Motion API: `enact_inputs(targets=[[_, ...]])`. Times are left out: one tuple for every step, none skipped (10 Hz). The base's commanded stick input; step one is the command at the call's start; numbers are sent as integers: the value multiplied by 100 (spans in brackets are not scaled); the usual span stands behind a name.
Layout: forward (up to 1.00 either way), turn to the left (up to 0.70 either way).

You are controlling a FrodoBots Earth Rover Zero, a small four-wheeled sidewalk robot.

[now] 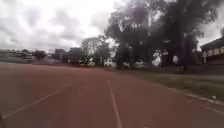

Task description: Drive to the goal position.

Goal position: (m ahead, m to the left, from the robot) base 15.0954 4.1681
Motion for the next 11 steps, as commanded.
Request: enact_inputs(targets=[[70,0],[70,0],[70,0],[70,0],[70,0],[70,0],[70,0],[70,0],[70,0],[70,0],[70,0]])
